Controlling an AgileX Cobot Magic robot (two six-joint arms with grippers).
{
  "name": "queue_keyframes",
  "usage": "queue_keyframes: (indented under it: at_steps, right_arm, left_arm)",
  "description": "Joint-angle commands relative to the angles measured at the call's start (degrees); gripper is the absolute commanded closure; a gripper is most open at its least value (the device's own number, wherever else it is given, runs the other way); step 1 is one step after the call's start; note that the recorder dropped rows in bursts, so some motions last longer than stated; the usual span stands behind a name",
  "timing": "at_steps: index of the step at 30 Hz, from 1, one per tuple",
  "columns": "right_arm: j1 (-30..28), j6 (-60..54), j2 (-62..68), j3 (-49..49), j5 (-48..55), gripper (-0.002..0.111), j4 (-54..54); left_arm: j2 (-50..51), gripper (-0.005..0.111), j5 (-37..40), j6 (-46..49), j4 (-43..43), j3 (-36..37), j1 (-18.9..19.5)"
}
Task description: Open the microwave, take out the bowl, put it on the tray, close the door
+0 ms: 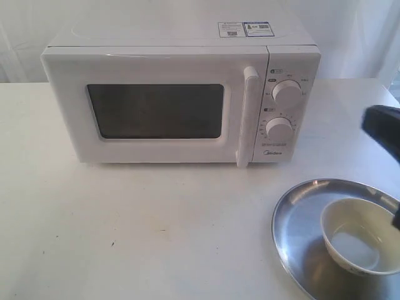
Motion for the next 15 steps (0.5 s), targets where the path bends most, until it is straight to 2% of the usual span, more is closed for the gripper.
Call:
queue_keyframes:
  at_steps: [1, 3, 7, 11, 15]
  right_arm:
    - [-15.19, 3.05, -11.91, 9.36, 0.61, 0.108, -2.43]
    - [-21.94, 3.05, -17.30, 13.38, -0.09, 0.108, -2.94]
    - [-28.98, 3.05, -23.45, 18.26, -2.30, 0.108, -2.94]
    - [-30.36, 2.66, -25.83, 21.92, -6.94, 0.108, -3.52]
    - [-30.36, 2.66, -25.83, 23.91, -7.28, 0.108, -3.52]
  left_arm:
    - [-0.12, 0.107, -0.07, -0.37, -0.20, -0.06, -0.05]
    - [-0.12, 0.107, -0.07, -0.37, -0.20, -0.06, -0.05]
    - [-0.12, 0.107, -0.07, -0.37, -0.20, -0.06, -0.05]
    - [-0.12, 0.107, -0.07, -0.37, -0.20, -0.06, -0.05]
    - [-0.12, 0.107, -0.07, -0.37, -0.20, -0.06, -0.05]
